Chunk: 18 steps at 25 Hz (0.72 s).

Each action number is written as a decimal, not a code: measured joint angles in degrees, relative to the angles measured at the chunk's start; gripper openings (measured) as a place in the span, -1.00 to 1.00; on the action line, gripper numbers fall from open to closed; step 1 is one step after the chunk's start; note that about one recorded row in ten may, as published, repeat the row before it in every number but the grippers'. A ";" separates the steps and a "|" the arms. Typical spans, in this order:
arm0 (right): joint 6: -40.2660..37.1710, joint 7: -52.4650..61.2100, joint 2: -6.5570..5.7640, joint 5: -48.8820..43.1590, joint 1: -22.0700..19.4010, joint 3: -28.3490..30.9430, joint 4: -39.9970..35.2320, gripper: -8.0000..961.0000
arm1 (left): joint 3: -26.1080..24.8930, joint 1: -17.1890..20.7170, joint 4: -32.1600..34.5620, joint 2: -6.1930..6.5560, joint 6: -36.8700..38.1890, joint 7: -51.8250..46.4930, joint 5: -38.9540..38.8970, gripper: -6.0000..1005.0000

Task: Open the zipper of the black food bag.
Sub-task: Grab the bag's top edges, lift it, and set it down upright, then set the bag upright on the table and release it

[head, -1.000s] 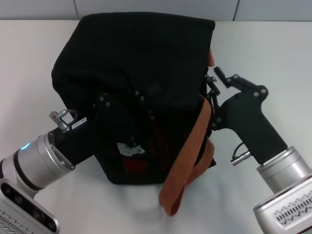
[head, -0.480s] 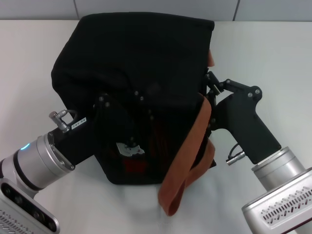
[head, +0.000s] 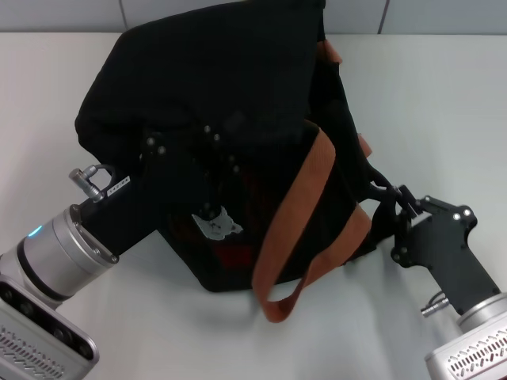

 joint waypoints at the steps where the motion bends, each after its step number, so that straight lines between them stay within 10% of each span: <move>1: 0.00 0.00 0.00 0.00 0.00 0.00 0.00 -0.98 | 0.00 0.00 0.00 0.00 0.00 0.00 0.00 -0.81; 11: -13.81 8.59 -0.11 -0.17 -1.99 -2.26 0.42 -0.92 | -5.24 1.55 -2.54 -0.04 -0.89 -7.23 0.01 -0.80; 18: -25.23 28.08 -0.41 -0.27 -2.44 -5.95 -5.80 -0.43 | -15.06 6.69 -9.19 -0.08 -6.07 -20.27 -0.14 -0.80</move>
